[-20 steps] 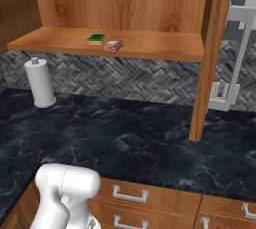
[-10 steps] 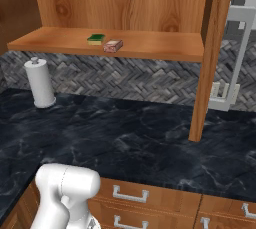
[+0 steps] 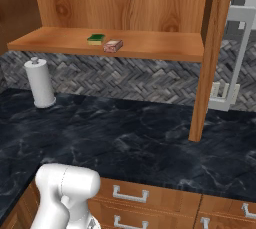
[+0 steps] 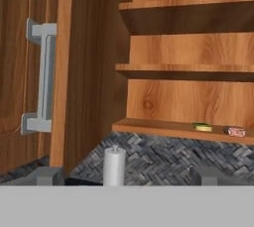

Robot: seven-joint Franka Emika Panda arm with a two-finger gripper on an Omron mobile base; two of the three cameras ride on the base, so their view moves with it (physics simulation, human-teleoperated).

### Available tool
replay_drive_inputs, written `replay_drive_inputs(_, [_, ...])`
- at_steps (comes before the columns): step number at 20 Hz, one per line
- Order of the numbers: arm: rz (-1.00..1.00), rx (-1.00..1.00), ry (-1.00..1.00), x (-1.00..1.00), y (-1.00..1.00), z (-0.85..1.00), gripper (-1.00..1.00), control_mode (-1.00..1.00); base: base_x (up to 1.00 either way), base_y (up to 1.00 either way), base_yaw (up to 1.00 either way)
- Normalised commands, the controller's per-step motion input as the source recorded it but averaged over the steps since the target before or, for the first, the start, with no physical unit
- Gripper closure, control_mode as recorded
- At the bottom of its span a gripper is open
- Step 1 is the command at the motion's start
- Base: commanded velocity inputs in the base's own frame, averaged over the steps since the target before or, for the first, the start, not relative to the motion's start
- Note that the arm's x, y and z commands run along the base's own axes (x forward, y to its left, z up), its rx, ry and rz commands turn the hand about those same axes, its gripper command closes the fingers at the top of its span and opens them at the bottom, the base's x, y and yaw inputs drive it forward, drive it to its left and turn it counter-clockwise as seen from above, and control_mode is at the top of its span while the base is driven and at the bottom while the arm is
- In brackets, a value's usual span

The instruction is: Pick up the bar soap and sponge from the sink, and place them back in the cabinet, and close the cabinet doors.

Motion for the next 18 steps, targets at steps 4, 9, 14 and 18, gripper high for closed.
replay_drive_inputs(4, [0.00,0.00,-0.03,0.16,0.17,-0.01,-1.00,-1.00,0.00,0.00,0.00])
replay_drive_inputs(9, [0.00,0.00,-0.02,0.14,0.19,-0.03,-1.00,-1.00,0.00,0.00,0.00])
replay_drive_inputs(14, [0.00,0.00,-0.01,0.10,0.21,-0.08,-1.00,-1.00,0.00,0.00,0.00])
replay_drive_inputs(18, [0.00,0.00,-0.02,0.15,0.15,-0.07,-1.00,-1.00,0.00,0.00,0.00])
